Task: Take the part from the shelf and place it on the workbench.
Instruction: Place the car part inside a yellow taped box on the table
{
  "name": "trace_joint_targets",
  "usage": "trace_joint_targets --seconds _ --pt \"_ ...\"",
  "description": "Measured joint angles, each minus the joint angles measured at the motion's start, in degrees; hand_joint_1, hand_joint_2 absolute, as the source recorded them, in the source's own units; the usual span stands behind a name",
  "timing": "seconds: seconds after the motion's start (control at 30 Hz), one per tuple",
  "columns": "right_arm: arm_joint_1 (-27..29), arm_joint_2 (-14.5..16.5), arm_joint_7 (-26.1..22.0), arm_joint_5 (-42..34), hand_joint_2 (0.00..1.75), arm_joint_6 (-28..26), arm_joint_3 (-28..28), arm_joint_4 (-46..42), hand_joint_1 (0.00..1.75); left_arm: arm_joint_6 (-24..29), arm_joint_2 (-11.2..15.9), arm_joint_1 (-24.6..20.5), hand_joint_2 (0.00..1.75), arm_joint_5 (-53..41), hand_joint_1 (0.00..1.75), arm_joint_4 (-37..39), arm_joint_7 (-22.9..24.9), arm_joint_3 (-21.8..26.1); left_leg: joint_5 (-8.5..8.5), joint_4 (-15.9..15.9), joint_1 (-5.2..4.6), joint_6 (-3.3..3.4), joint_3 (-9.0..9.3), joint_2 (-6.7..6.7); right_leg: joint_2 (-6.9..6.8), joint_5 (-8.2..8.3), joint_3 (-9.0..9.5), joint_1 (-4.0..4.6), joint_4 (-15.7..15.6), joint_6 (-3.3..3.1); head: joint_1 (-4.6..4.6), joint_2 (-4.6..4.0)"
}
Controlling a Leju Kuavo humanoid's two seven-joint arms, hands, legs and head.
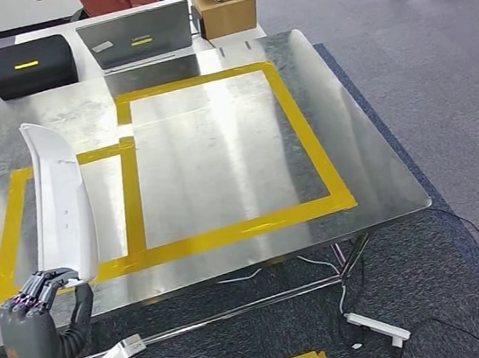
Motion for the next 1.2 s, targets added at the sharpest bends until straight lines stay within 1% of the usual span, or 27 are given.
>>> trace_joint_targets --seconds 0.13,0.27,0.47,0.63,0.77,0.9,1.0,1.2 --pt "0.0 0.0 0.1 0.1 0.0 0.0 0.0 0.0 0.0 0.0 0.1 -0.5 1.75 -0.5 1.75 0.3 0.1 -0.4 -0.02 0.0 0.0 0.08 0.0 0.01 0.04 0.1 0.24 -0.01 -0.2 0.19 -0.02 0.0" --pt "-0.1 0.0 0.9 0.4 0.0 -0.2 0.0 0.0 0.0 0.0 0.5 -3.9 1.75 -2.6 1.75 2.2 1.6 -2.9 -0.25 0.0 -0.02 0.5 0.24 0.01 0.04 0.14 0.26 -0.03 -0.8 0.68 -0.03 0.0" --pt "-0.1 0.1 1.8 0.4 0.0 -0.6 0.0 0.0 0.0 0.0 0.8 -7.0 1.75 -3.5 1.75 5.2 2.5 -5.7 -0.27 0.0 -0.03 0.54 0.36 0.0 -0.02 0.1 0.21 -0.03 -0.8 0.78 -0.05 0.0" --pt "-0.1 0.3 2.0 0.3 0.0 -0.6 -0.2 0.0 0.0 0.0 0.9 -9.2 1.75 -4.1 1.75 7.3 3.4 -8.1 -0.24 0.0 -0.02 0.56 0.37 0.01 0.04 0.13 0.84 -0.02 -0.7 0.84 -0.05 0.0" --pt "-0.1 0.6 2.6 0.3 0.0 -0.9 -0.5 0.0 0.0 -0.5 1.0 -10.8 1.75 -4.9 1.75 9.5 5.1 -9.6 -0.24 0.0 -0.01 0.56 0.37 0.01 0.01 0.11 0.84 -0.01 -0.7 0.84 -0.05 0.0" --pt "-0.2 1.0 3.1 0.6 0.0 -0.9 -0.7 0.0 0.0 -2.3 1.0 -13.0 1.75 -7.6 1.75 12.6 7.9 -11.0 -0.25 0.0 -0.01 0.56 0.37 0.01 0.01 0.11 0.82 -0.01 -0.7 0.84 -0.05 0.0" --pt "-0.2 1.1 3.3 0.8 0.0 -1.0 -0.8 0.0 0.0 -4.7 1.0 -14.5 1.75 -9.9 1.75 15.0 10.5 -11.5 -0.24 0.0 0.0 0.56 0.38 0.01 0.02 0.11 0.82 -0.01 -0.7 0.84 -0.05 0.0" --pt "-0.1 1.2 2.8 0.9 0.0 -0.9 -1.0 0.0 0.0 -12.3 1.8 -18.3 1.75 -16.6 1.75 21.6 20.0 -12.2 -0.23 0.0 0.0 0.56 0.39 0.01 0.04 0.12 0.85 -0.01 -0.7 0.84 -0.05 0.0"
